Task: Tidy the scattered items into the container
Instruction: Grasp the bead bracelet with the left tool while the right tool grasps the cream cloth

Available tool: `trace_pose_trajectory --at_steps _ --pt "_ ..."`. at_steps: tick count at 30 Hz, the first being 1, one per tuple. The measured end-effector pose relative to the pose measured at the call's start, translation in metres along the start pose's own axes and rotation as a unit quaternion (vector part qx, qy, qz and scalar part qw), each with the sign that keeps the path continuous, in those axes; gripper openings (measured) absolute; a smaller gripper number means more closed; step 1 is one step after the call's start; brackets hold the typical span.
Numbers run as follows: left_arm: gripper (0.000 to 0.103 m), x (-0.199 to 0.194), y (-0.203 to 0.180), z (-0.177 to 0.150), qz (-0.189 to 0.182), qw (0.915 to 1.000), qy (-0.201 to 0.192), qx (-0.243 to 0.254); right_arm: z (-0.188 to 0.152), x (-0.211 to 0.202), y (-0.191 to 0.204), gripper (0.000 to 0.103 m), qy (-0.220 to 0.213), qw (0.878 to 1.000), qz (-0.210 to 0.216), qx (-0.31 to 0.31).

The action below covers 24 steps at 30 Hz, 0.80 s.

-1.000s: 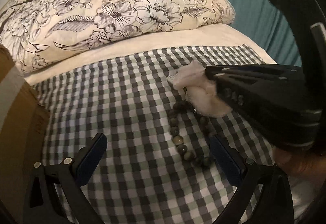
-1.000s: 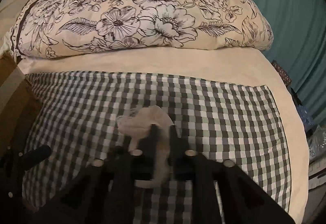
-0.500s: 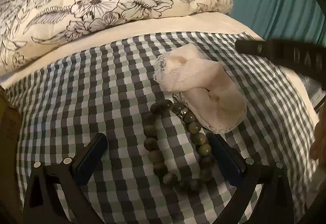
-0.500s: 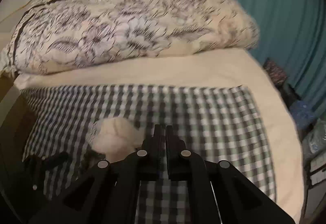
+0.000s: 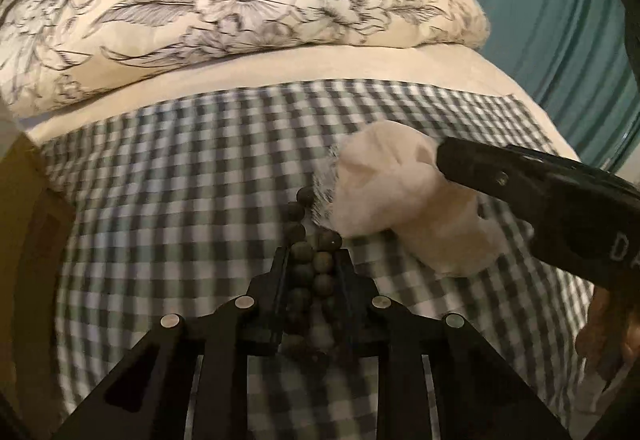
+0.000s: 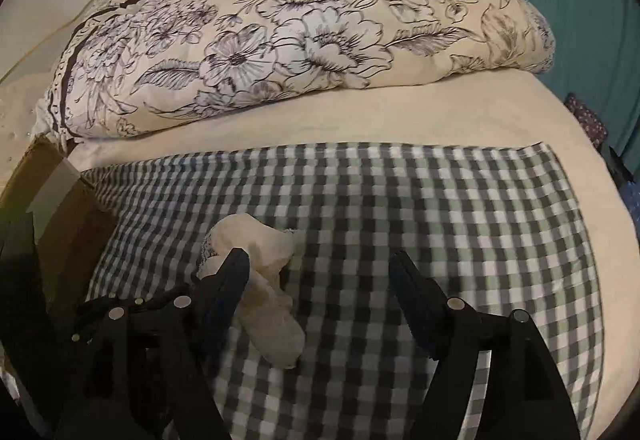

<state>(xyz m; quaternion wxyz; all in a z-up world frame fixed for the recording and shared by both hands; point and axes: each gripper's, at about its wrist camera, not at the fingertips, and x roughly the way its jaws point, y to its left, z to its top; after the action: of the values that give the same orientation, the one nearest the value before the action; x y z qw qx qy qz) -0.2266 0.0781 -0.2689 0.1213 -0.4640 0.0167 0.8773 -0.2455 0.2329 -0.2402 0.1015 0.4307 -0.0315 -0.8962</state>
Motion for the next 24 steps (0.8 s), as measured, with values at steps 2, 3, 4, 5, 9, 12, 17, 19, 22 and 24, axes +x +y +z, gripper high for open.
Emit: trace_pose_trajectory --at_steps 2,3,4,5,9,12,17,19,22,24 --pt "0.011 -0.005 0.008 0.0 0.006 0.9999 0.0 -0.011 -0.002 -0.001 0.006 0.072 0.0 1.0 0.003 -0.002" --pt "0.011 -0.007 0.012 0.0 0.007 0.9999 0.0 -0.014 -0.002 -0.001 0.009 0.072 0.0 1.0 0.005 -0.002" --pt "0.011 -0.01 0.014 0.0 0.01 0.9998 0.001 -0.017 -0.003 0.0 0.012 0.072 0.003 1.0 0.007 -0.004" --pt "0.011 -0.013 0.017 0.001 0.019 0.9997 -0.004 -0.017 -0.004 0.001 0.015 0.072 0.006 1.0 0.01 -0.006" --pt "0.011 -0.026 0.029 0.001 0.03 0.9991 -0.011 -0.029 -0.01 0.005 0.028 0.072 0.023 0.999 0.019 -0.02" --pt "0.011 -0.038 0.036 0.001 0.032 0.9986 -0.022 -0.037 -0.017 0.008 0.04 0.056 0.035 0.998 0.025 -0.034" --pt "0.011 -0.057 0.041 0.006 0.031 0.9978 -0.038 -0.045 -0.026 0.014 0.06 0.012 0.062 0.996 0.018 -0.066" --pt "0.011 -0.063 0.042 0.007 0.031 0.9974 -0.044 -0.048 -0.028 0.009 0.064 0.008 0.059 0.996 0.016 -0.069" --pt "0.011 -0.072 0.043 0.01 0.03 0.9969 -0.051 -0.051 -0.027 -0.004 0.064 0.006 0.049 0.997 0.017 -0.062" --pt "0.011 -0.081 0.043 0.012 0.031 0.9966 -0.057 -0.051 -0.024 -0.016 0.061 0.006 0.038 0.998 0.016 -0.054"
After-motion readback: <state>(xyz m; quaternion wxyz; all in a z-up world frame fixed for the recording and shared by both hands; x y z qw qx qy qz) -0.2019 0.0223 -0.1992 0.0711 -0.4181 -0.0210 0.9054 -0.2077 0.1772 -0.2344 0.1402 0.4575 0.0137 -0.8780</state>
